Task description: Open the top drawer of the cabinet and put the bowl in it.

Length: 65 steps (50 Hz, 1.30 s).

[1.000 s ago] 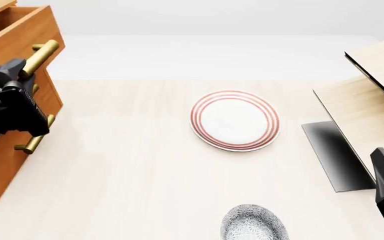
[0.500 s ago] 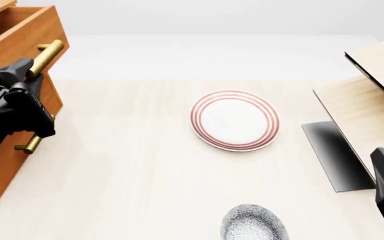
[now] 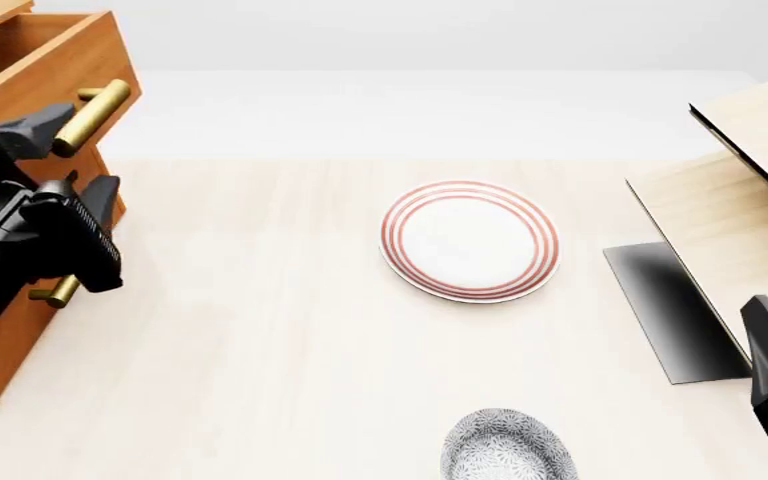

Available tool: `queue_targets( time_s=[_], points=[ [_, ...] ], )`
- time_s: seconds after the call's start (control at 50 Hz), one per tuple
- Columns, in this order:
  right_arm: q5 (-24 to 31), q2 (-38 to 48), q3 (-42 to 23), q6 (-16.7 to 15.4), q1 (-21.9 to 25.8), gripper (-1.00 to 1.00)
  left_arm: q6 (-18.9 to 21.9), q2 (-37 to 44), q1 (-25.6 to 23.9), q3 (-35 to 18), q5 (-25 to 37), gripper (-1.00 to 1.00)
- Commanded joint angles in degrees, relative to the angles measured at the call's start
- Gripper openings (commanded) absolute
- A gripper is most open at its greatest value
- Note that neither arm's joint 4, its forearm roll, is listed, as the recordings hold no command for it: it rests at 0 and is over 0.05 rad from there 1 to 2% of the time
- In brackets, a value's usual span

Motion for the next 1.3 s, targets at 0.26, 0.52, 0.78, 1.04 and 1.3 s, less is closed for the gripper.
queue_targets(
  time_s=[0.26,0.52,0.78,1.04,1.3],
  points=[
    [0.07,-0.14,0.06,0.04,0.0,1.0,3.18,-21.27,-4.06,5.13,10.08,1.0],
    [0.07,-0.16,0.06,0.02,0.0,1.0,-3.7,-34.92,-6.58,1.25,26.62,1.0],
    [0.07,-0.12,0.06,0.03,0.0,1.0,-20.69,-38.46,-0.94,-11.64,46.84,1.0],
    [0.07,-0.14,0.06,0.02,0.0,1.0,-38.23,-30.12,2.69,-25.95,61.39,1.0],
    [0.07,-0.14,0.06,0.03,0.0,1.0,-54.11,-15.81,3.52,-45.33,77.36,1.0]
  ],
)
